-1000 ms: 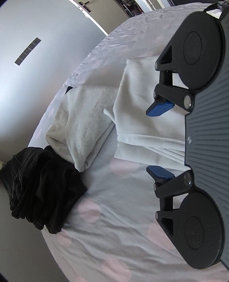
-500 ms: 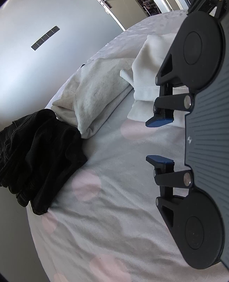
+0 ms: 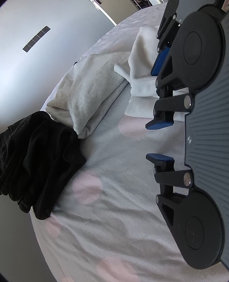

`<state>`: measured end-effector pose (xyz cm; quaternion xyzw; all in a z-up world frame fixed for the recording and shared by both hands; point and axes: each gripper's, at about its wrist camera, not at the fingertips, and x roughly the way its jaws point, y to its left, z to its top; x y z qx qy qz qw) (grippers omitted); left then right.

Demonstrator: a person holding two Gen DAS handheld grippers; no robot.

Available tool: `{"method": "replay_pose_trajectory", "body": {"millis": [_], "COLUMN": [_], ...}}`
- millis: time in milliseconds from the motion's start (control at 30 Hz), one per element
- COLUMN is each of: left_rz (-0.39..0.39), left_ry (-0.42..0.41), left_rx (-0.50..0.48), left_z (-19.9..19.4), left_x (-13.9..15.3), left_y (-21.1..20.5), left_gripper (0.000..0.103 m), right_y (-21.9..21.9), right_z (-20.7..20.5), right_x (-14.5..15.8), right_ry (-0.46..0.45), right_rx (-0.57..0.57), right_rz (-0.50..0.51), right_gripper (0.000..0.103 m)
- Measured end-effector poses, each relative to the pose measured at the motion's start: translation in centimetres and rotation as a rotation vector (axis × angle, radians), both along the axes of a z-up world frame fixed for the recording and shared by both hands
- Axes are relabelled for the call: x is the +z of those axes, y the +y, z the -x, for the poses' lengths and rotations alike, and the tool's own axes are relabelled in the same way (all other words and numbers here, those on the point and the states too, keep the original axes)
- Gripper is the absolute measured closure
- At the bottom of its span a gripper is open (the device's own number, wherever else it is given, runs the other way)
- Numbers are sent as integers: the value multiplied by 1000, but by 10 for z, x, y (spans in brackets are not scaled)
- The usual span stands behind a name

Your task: Fold clothes

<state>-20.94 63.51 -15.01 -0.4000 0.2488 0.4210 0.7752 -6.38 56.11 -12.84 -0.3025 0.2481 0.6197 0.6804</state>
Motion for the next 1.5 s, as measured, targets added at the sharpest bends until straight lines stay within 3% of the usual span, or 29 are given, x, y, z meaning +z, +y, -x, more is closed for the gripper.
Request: {"method": "replay_pose_trajectory", "body": {"millis": [33, 100, 333, 467, 600, 767, 900, 967, 1033, 1367, 1500], "left_rz": [-3, -9, -16, -34, -56, -84, -106, -114, -132, -217, -226], "left_ry": [-10, -32, -116, -93, -53, -2, 36, 19, 11, -35, -60], "left_rx": [-3, -10, -80, -120, -158, -204, -241, -246, -260, -362, -390], "left_z": [-1, -2, -12, -25, -38, -55, -68, -66, -66, -74, -74], "left_x": [1, 4, 15, 13, 9, 4, 0, 2, 5, 24, 24], "left_y": [-1, -2, -12, -19, -26, -35, -42, -44, -46, -64, -67], "left_gripper": [69, 69, 69, 69, 69, 70, 91, 94, 95, 96, 96], "right_y": [-6, -19, -79, -108, -124, -127, -125, -128, -131, -99, -66], "right_z": [-3, -10, -43, -59, -74, -76, -77, -79, -78, -62, -56], "right_x": [3, 12, 46, 43, 17, 13, 19, 26, 37, 105, 115], "right_ry": [16, 44, 132, 167, 237, 229, 213, 213, 195, 67, 64], "right_rx": [-6, -22, -160, -242, -310, -282, -275, -283, -280, -160, -85], "right_rz": [-16, -50, -144, -139, -56, -39, -40, -58, -87, -262, -249], "right_gripper": [84, 88, 89, 90, 90, 86, 72, 68, 62, 60, 60]}}
